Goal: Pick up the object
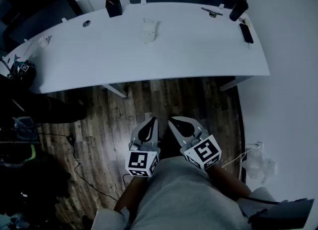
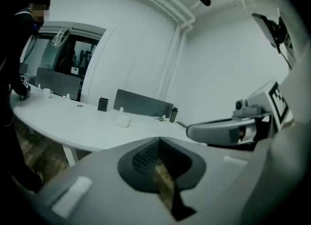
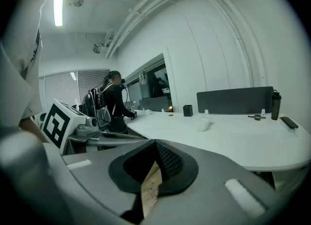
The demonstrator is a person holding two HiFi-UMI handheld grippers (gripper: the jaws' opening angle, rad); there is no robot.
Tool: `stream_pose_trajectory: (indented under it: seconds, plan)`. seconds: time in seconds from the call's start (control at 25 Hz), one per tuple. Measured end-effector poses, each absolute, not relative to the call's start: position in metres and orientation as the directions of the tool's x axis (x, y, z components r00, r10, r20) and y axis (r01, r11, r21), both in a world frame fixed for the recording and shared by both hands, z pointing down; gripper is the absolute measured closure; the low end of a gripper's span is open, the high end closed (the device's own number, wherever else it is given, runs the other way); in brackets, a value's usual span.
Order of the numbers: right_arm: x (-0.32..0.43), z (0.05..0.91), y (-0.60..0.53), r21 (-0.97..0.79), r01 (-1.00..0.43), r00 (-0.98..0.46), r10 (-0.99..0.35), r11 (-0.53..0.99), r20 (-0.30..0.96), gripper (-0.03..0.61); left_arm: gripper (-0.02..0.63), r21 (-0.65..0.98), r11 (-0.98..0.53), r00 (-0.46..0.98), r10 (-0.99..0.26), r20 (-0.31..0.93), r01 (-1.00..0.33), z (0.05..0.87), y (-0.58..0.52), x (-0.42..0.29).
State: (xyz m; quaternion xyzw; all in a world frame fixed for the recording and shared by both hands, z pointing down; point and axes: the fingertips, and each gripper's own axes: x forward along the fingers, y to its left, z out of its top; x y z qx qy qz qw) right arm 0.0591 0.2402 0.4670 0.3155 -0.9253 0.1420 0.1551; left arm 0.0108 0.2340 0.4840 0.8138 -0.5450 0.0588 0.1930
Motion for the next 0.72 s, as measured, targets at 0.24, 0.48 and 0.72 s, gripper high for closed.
stream_pose_trajectory:
  seconds: [0.24,0.48,0.72]
  plan:
    - [0.047,0.473,0.188,-0.176,-0.61,-0.772,-0.529,0.773,0.352,0.577,0.613,0.214,-0.298,0.354,-0.88,0.317,-0.93,0.49,0.193,-0.009]
    - [0.016,0.459,0.119,-0.17,-0.538,-0.826,-0.477,0.825,0.3,0.577,0.612,0.168,-0.241,0.285,-0.901,0.329,-0.956,0.48,0.13,-0.039]
    - [0.016,0.451,0.054,-0.17,-0.52,-0.837,-0.459,0.837,0.298,0.577,0.612,0.163,-0.239,0.283,-0.89,0.356,-0.957,0.479,0.064,-0.036]
